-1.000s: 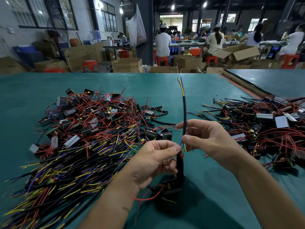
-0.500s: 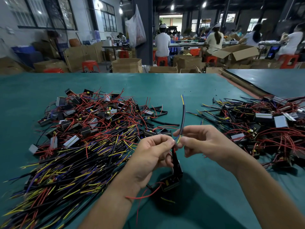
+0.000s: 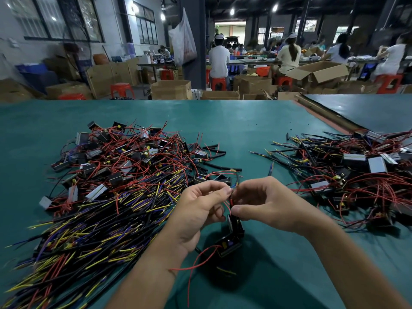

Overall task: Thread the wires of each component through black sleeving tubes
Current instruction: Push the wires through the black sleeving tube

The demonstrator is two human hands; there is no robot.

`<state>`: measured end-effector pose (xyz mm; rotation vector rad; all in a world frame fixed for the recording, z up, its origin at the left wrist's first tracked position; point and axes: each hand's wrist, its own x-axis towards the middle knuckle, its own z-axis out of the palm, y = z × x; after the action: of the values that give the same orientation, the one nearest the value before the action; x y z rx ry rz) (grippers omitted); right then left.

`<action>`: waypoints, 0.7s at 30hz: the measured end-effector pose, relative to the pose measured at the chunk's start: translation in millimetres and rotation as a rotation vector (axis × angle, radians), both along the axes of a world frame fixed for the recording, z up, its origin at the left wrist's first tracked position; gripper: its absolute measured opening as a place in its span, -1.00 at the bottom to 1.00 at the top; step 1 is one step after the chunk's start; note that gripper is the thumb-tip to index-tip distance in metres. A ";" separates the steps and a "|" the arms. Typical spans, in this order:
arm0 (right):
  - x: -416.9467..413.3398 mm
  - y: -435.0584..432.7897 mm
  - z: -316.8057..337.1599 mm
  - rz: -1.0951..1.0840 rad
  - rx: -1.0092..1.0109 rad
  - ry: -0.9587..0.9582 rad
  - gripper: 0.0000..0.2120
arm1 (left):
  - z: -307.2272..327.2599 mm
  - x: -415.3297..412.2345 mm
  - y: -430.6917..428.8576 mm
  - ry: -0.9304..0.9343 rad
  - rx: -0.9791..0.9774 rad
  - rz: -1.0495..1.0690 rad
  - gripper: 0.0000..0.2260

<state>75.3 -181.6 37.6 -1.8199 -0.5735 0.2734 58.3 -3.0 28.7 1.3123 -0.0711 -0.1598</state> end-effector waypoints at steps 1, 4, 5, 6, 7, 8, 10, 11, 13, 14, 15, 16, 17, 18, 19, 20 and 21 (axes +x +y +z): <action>0.0 0.2 -0.4 -0.004 0.001 -0.013 -0.91 | -0.1 0.6 0.2 0.013 -0.003 0.004 -0.87; -1.7 4.2 -1.4 0.012 -0.033 -0.069 -0.93 | 2.3 0.6 1.2 0.064 -0.025 -0.021 -0.91; -2.8 6.1 -1.4 0.023 -0.054 -0.088 -0.94 | 4.1 0.4 1.4 0.085 -0.013 -0.042 -0.87; -3.9 8.0 -1.2 0.038 -0.074 -0.105 -0.94 | 5.1 0.4 1.5 0.120 0.014 -0.050 -0.79; -5.0 9.7 -0.8 0.053 -0.094 -0.124 -0.94 | 5.1 1.0 1.8 0.162 0.057 -0.038 -0.71; -6.2 10.9 -0.3 0.063 -0.113 -0.144 -0.93 | 5.5 1.0 1.7 0.199 0.103 -0.026 -0.67; -7.7 11.9 0.1 0.078 -0.148 -0.170 -0.92 | 4.6 1.0 1.7 0.231 0.171 -0.035 -0.69; -7.7 11.5 0.1 0.082 -0.155 -0.171 -0.92 | 4.3 1.0 2.0 0.240 0.185 -0.041 -0.71; -6.7 10.1 -1.0 0.083 -0.153 -0.159 -0.91 | 5.0 0.5 3.0 0.246 0.164 -0.038 -0.75; -5.9 9.4 -1.8 0.079 -0.149 -0.147 -0.89 | 5.2 1.1 3.5 0.245 0.133 -0.029 -0.77; -5.4 8.9 -2.2 0.072 -0.147 -0.136 -0.88 | 5.4 1.6 4.0 0.237 0.102 -0.018 -0.79; -5.4 8.9 -1.8 0.059 -0.141 -0.131 -0.90 | 5.3 2.3 4.1 0.225 0.060 -0.003 -0.80; -5.7 9.1 -0.6 0.041 -0.126 -0.133 -0.93 | 4.8 2.8 4.2 0.204 0.021 0.008 -0.81; -6.0 9.4 0.8 0.018 -0.113 -0.140 -0.96 | 4.5 3.4 4.1 0.183 -0.018 0.021 -0.81; -5.9 9.6 2.0 -0.011 -0.111 -0.161 -0.98 | 3.9 3.9 4.7 0.157 -0.050 0.021 -0.80; -4.7 9.4 2.8 -0.051 -0.123 -0.197 -0.94 | 4.5 3.8 4.7 0.133 -0.078 0.024 -0.82; -3.6 8.6 3.6 -0.092 -0.140 -0.235 -0.90 | 3.2 5.0 5.3 0.113 -0.105 0.018 -0.89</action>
<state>71.8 -173.0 41.1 -2.0238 -0.6443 0.0369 63.3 2.3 31.9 1.1963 0.0285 -0.2120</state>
